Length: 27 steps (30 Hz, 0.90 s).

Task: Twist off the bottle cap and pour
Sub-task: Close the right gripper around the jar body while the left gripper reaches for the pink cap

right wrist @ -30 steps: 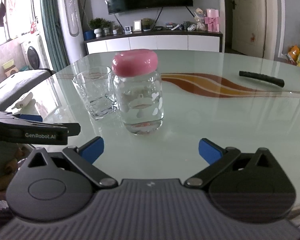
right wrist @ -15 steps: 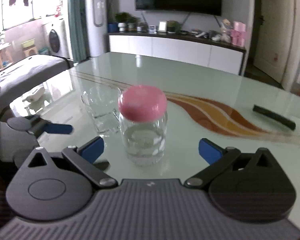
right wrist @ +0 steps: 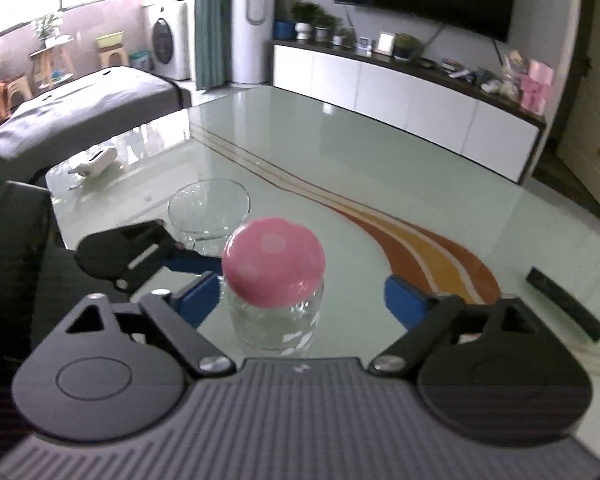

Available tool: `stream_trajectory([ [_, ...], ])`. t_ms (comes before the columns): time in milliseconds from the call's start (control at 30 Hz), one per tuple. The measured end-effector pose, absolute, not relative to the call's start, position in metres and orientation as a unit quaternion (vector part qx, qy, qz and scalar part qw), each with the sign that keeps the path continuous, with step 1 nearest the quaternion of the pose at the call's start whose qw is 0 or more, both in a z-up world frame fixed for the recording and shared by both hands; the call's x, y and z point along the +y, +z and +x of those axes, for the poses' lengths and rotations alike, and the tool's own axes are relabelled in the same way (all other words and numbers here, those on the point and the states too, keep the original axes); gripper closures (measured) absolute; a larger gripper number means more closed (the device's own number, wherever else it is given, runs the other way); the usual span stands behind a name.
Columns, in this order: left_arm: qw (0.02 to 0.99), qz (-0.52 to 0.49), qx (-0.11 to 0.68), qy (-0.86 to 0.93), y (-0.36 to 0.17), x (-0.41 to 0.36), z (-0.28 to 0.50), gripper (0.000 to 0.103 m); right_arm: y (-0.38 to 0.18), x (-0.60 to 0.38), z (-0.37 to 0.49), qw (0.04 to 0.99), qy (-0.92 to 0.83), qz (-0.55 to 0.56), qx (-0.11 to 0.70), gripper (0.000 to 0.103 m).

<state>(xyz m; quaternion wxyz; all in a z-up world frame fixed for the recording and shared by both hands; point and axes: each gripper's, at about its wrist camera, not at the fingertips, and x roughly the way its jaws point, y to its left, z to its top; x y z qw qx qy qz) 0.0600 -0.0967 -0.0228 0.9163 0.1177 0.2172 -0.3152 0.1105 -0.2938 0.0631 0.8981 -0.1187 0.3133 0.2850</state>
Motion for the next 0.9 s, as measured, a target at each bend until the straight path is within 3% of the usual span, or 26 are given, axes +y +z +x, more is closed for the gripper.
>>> stream_trajectory([
  [167,0.910,0.130,0.212,-0.331,-0.028,-0.105,0.070,0.004,0.069,-0.288,0.122,0.874,0.328,-0.156,0.322,0.020],
  [367,0.905,0.129,0.212,-0.346,-0.030,-0.108,0.081,0.006,0.075,-0.274,0.129,0.853,0.354,-0.191,0.332,0.031],
  [667,0.901,0.130,0.209,-0.357,-0.032,-0.103,0.083,0.006,0.071,-0.260,0.133,0.819,0.380,-0.244,0.355,0.038],
  [767,0.901,0.122,0.211,-0.358,-0.031,-0.102,0.084,0.010,0.071,-0.261,0.133,0.816,0.383,-0.248,0.354,0.038],
  [900,0.902,0.107,0.217,-0.359,-0.028,-0.091,0.074,0.022,0.070,-0.263,0.134,0.814,0.386,-0.250,0.355,0.038],
])
